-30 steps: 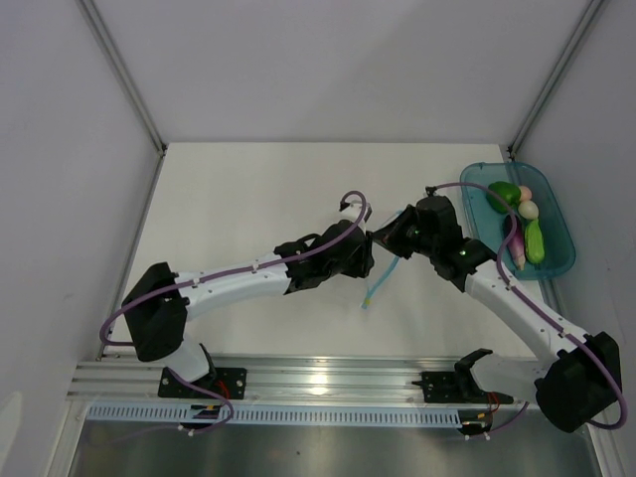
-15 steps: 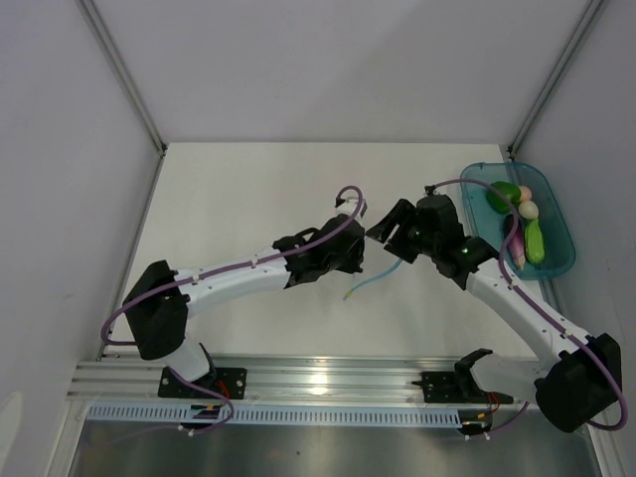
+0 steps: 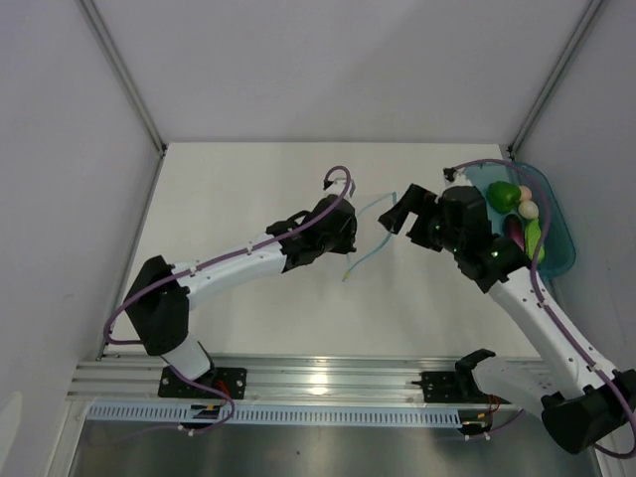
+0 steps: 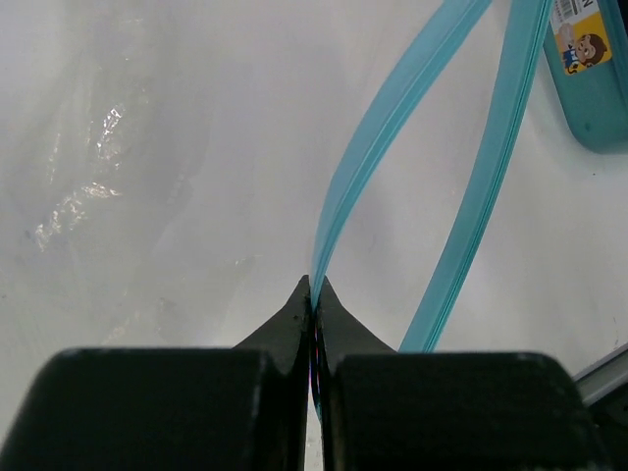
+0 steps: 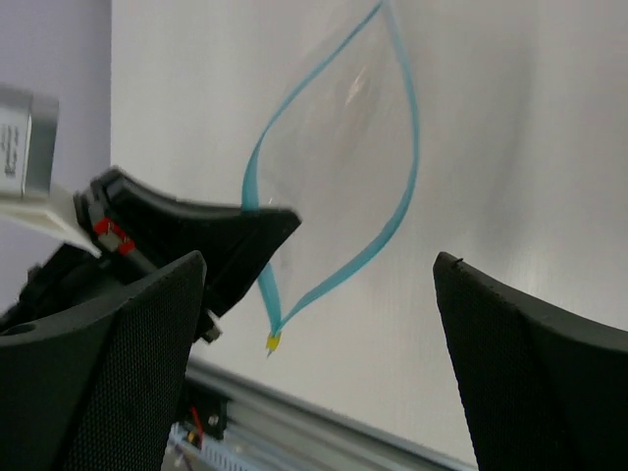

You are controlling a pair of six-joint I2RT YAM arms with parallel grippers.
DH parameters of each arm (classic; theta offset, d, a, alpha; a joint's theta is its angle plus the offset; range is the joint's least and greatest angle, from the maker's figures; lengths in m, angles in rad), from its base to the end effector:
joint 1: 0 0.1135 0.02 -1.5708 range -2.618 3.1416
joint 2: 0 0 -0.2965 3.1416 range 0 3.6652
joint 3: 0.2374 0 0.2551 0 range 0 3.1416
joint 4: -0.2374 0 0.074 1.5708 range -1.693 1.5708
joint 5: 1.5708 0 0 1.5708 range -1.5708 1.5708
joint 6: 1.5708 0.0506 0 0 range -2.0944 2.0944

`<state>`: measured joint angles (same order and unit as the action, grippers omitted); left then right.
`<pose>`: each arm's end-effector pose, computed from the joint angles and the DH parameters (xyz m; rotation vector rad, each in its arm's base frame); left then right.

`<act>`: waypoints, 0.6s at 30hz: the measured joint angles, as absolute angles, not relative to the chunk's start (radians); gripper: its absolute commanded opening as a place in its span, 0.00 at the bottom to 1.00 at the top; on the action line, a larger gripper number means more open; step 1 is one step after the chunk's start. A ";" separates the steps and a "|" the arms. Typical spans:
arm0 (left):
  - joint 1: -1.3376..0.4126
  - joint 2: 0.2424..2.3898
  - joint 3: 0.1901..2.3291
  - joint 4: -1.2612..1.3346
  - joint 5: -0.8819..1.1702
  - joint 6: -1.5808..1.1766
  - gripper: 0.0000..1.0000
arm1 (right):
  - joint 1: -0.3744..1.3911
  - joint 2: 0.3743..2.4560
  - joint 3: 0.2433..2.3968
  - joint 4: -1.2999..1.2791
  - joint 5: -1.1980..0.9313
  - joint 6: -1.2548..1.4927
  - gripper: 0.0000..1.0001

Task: Place the food in the zip-top bag and seal the zipper
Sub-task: Pick up the zipper food storage bag at the center of the board, then pick up the fake vegetable from the bin.

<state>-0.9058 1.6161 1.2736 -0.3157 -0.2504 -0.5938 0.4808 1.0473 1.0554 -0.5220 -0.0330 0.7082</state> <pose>0.2471 -0.2948 0.3077 0.2129 2.2513 -0.5471 0.2011 0.1068 0.3711 0.2259 2.1630 0.7408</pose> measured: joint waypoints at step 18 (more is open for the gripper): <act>-0.868 1.613 1.142 -0.140 -0.157 -0.540 0.01 | -0.154 1.585 1.431 -0.591 0.256 0.350 0.93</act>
<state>-0.8677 1.6135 1.1423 -0.1402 -0.1566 -0.5404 -0.1539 1.5852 1.4311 -0.5907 0.2558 0.3504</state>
